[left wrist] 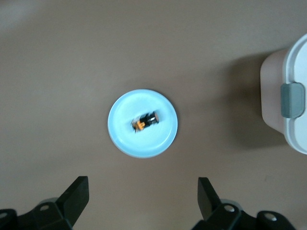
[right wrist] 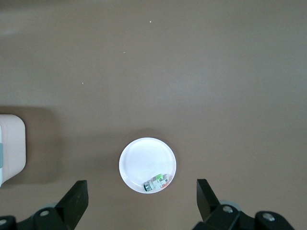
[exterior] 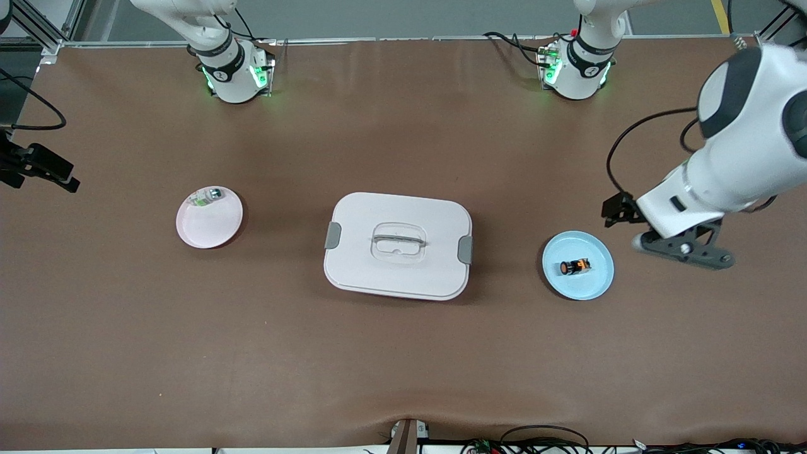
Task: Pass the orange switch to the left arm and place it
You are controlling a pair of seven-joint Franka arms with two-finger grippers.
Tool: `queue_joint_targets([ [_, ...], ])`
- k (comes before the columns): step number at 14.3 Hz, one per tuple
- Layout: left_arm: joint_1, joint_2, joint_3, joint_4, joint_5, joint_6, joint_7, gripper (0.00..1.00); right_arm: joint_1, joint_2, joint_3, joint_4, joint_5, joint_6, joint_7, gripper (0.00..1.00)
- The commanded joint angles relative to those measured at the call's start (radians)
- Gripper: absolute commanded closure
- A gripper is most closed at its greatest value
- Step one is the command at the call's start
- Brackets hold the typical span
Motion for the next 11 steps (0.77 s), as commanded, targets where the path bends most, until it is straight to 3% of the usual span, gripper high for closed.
queue_joint_targets([
  [1,0.006,-0.020,0.005,0.034,-0.013,-0.076,-0.140,0.00,-0.030,0.008,0.036,0.023,-0.013,-0.019,-0.005,0.00],
  [11,0.029,-0.020,0.022,0.043,-0.020,-0.125,-0.154,0.00,-0.022,0.010,0.036,0.026,-0.006,-0.017,0.004,0.00],
])
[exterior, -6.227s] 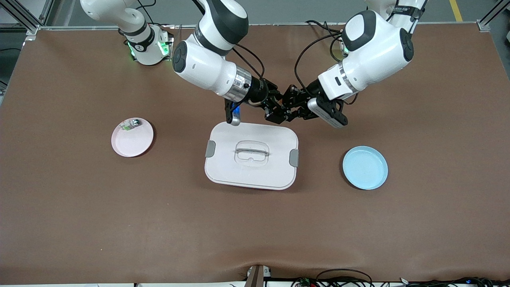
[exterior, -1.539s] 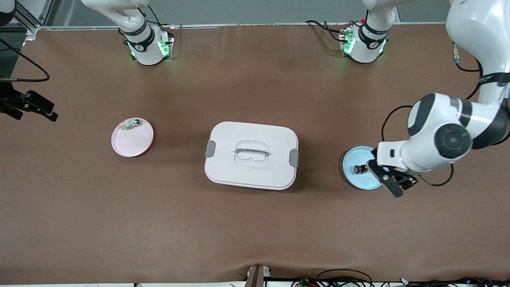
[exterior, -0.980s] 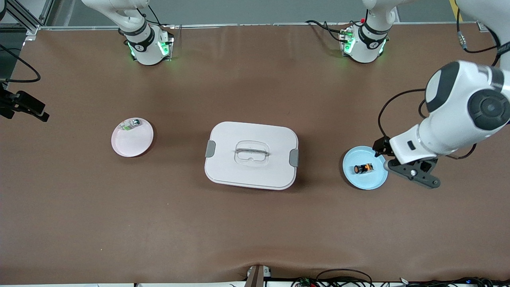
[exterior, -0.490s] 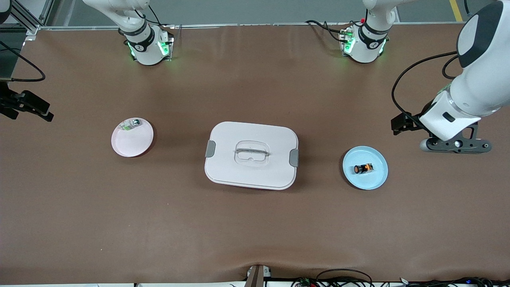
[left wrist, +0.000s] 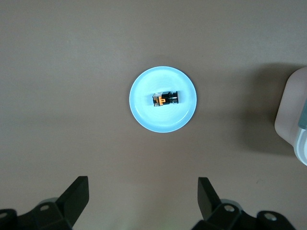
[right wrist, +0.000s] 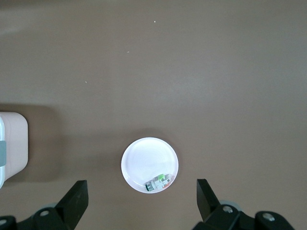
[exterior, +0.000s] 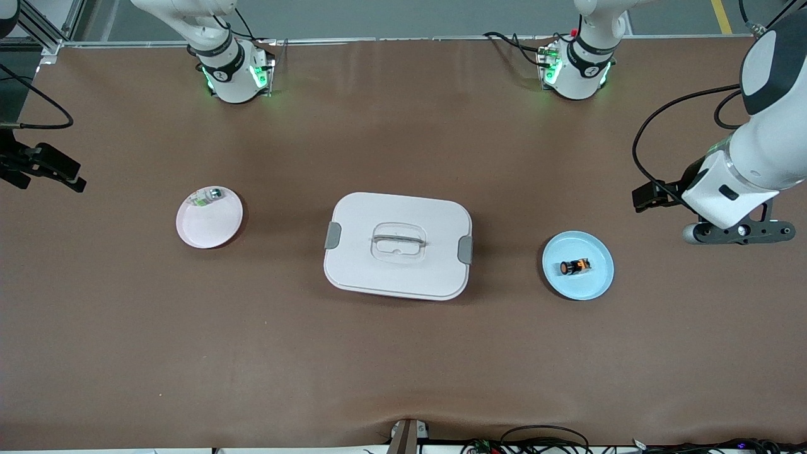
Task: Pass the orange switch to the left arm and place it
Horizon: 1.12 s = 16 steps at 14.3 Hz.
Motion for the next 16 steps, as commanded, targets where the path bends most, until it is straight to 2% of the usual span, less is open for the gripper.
queue_joint_targets([
  [1,0.004,-0.001,-0.001,0.018,-0.018,-0.021,-0.005,0.00,-0.018,0.010,0.020,0.028,-0.006,-0.017,0.004,0.00],
  [7,0.021,-0.001,0.004,0.018,-0.016,-0.032,0.049,0.00,-0.018,0.010,0.020,0.032,-0.006,-0.017,0.004,0.00],
  [8,0.010,-0.009,0.033,0.018,-0.016,-0.032,0.050,0.00,-0.017,0.011,0.020,0.032,-0.006,-0.017,0.002,0.00],
  [10,-0.040,-0.035,0.113,0.018,-0.022,-0.032,0.052,0.00,-0.015,0.014,0.020,0.032,-0.006,-0.017,0.002,0.00],
  [13,-0.195,-0.068,0.312,0.017,-0.038,-0.031,0.052,0.00,-0.014,0.014,0.020,0.032,-0.006,-0.017,0.004,0.00],
  [15,-0.250,-0.098,0.441,0.012,-0.169,-0.031,0.053,0.00,-0.014,0.014,0.020,0.032,-0.006,-0.017,0.004,0.00],
  [16,-0.261,-0.117,0.484,0.007,-0.226,-0.031,0.055,0.00,-0.014,0.014,0.020,0.032,-0.006,-0.017,0.004,0.00],
])
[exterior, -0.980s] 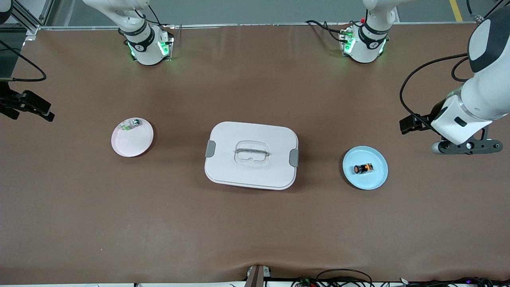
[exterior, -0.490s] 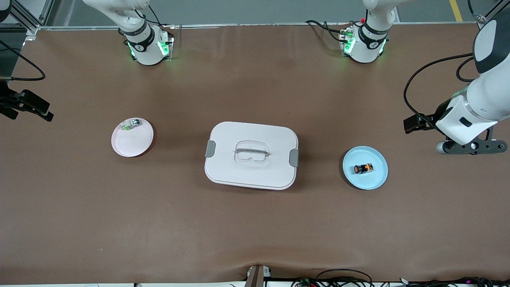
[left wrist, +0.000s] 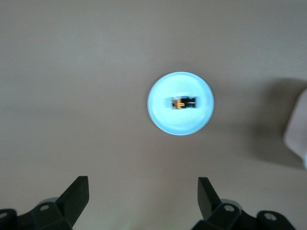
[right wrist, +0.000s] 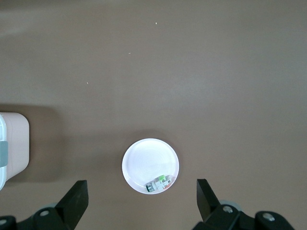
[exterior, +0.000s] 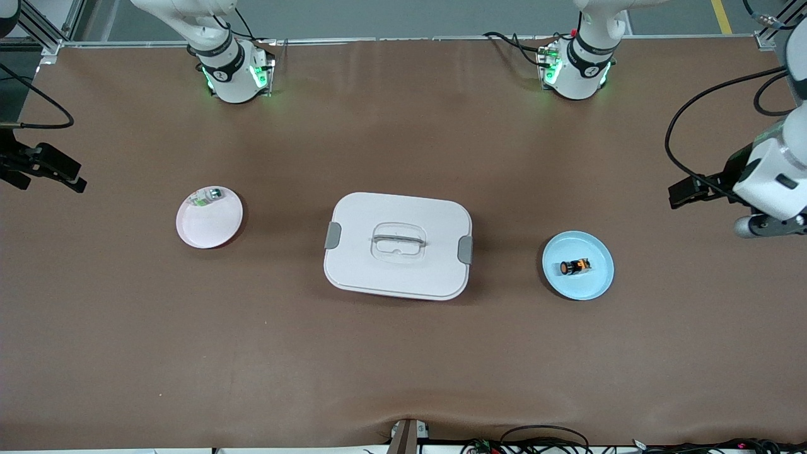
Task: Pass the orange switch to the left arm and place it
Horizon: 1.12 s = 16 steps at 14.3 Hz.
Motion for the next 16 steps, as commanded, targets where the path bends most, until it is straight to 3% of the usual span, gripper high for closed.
queue_joint_targets([
  [1,-0.031,-0.057,0.112,-0.017,-0.114,-0.014,0.016,0.00,-0.014,0.013,0.014,0.025,-0.007,-0.017,0.004,0.00],
  [6,-0.091,-0.146,0.123,-0.105,-0.088,-0.007,0.085,0.00,-0.012,0.016,0.014,0.025,-0.003,-0.017,0.004,0.00],
  [9,-0.102,-0.200,0.151,-0.195,-0.061,0.069,0.201,0.00,-0.012,0.017,0.014,0.024,-0.002,-0.017,0.004,0.00],
  [16,-0.106,-0.179,0.140,-0.172,-0.059,0.059,0.192,0.00,-0.001,0.026,0.014,0.025,-0.002,-0.017,0.004,0.00],
])
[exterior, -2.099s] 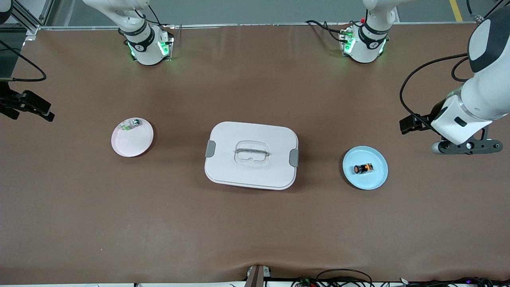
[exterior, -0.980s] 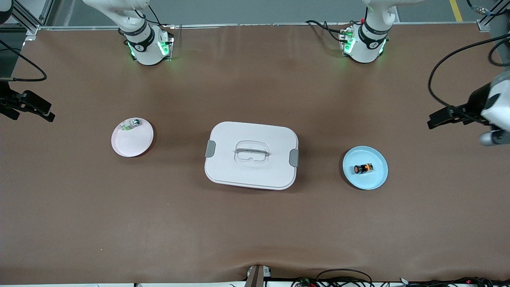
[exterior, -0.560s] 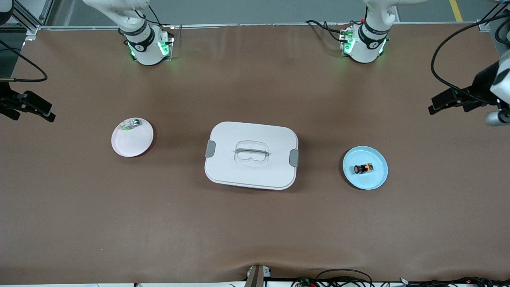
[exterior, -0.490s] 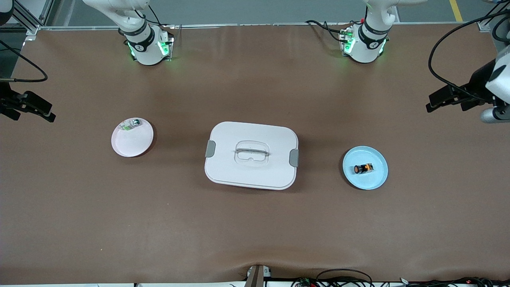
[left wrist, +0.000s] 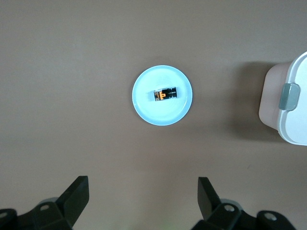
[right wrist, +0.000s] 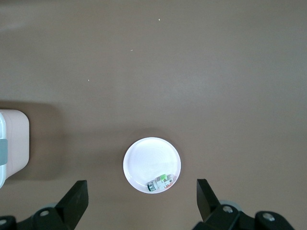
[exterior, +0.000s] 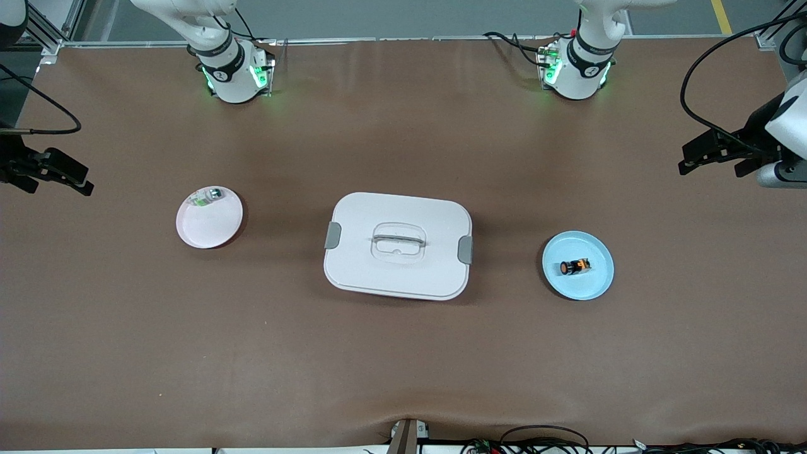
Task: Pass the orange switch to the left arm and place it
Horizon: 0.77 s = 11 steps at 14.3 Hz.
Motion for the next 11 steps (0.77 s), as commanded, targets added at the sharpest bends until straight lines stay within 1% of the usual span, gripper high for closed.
queue_joint_targets([
  [1,-0.013,-0.015,0.004,-0.018,0.020,0.012,0.012,0.00,-0.004,0.012,0.007,0.025,-0.002,-0.017,0.004,0.00],
  [5,-0.012,-0.012,0.007,-0.012,0.032,-0.006,0.022,0.00,-0.004,0.011,0.007,0.025,-0.004,-0.017,0.002,0.00],
  [7,-0.019,0.021,0.004,0.045,0.101,-0.011,0.028,0.00,-0.004,0.012,0.007,0.025,-0.004,-0.017,0.004,0.00],
  [8,-0.018,0.032,0.004,0.075,0.104,-0.016,0.029,0.00,-0.004,0.011,0.007,0.025,-0.004,-0.017,0.002,0.00],
  [11,-0.015,0.031,0.004,0.083,0.106,-0.017,0.031,0.00,-0.004,0.011,0.007,0.025,-0.004,-0.017,0.002,0.00],
])
